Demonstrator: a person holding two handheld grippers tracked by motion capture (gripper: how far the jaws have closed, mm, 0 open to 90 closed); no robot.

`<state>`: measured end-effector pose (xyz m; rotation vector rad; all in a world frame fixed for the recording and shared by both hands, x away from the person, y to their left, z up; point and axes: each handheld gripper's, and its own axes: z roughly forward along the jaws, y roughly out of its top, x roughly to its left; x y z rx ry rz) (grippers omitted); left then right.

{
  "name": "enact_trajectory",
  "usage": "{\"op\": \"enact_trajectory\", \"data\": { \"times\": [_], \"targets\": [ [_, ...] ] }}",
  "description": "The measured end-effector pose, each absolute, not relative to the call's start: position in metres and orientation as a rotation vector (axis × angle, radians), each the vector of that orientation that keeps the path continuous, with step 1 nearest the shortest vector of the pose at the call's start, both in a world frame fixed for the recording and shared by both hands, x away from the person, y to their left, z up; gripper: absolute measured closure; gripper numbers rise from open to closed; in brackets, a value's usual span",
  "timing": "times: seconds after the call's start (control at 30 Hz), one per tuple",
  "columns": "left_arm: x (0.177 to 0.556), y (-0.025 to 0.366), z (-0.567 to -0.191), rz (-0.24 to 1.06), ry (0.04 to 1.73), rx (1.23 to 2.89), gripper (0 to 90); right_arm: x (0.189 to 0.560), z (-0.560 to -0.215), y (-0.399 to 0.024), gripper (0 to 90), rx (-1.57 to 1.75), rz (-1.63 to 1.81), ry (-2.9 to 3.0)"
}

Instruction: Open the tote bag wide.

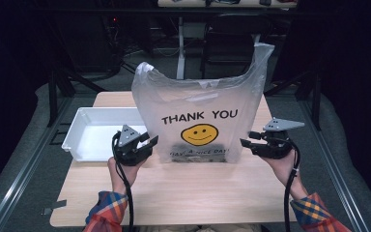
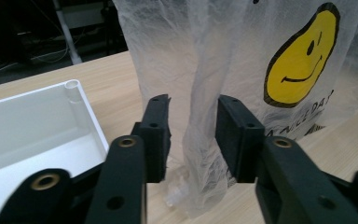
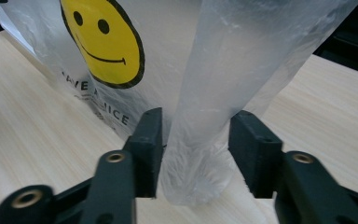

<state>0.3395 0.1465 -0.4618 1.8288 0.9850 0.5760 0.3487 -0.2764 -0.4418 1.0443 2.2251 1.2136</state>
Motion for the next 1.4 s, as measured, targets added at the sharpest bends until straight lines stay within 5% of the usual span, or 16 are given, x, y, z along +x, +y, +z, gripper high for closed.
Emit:
{"op": "enact_trajectory", "data": {
  "times": [0.3, 1.1, 1.23, 1.3, 1.4],
  "targets": [
    [0.359, 0.135, -0.481, 0.529, 1.012, 1.899, 83.9, 0.361, -0.453, -0.274, 89.6, 1.064, 1.180, 2.241],
    [0.375, 0.118, -0.532, 0.346, 1.088, 2.195, 89.5, 0.381, -0.520, -0.264, 90.0, 1.170, 0.941, 2.434],
    [0.372, 0.124, -0.521, 0.364, 1.071, 2.149, 77.7, 0.382, -0.525, -0.263, 90.0, 1.171, 0.927, 2.455],
    [0.367, 0.124, -0.510, 0.406, 1.047, 2.121, 62.3, 0.381, -0.524, -0.263, 90.0, 1.163, 0.931, 2.444],
    [0.356, 0.118, -0.496, 0.499, 0.993, 2.072, 56.6, 0.380, -0.524, -0.263, 90.0, 1.166, 0.936, 2.447]
  ]
}}
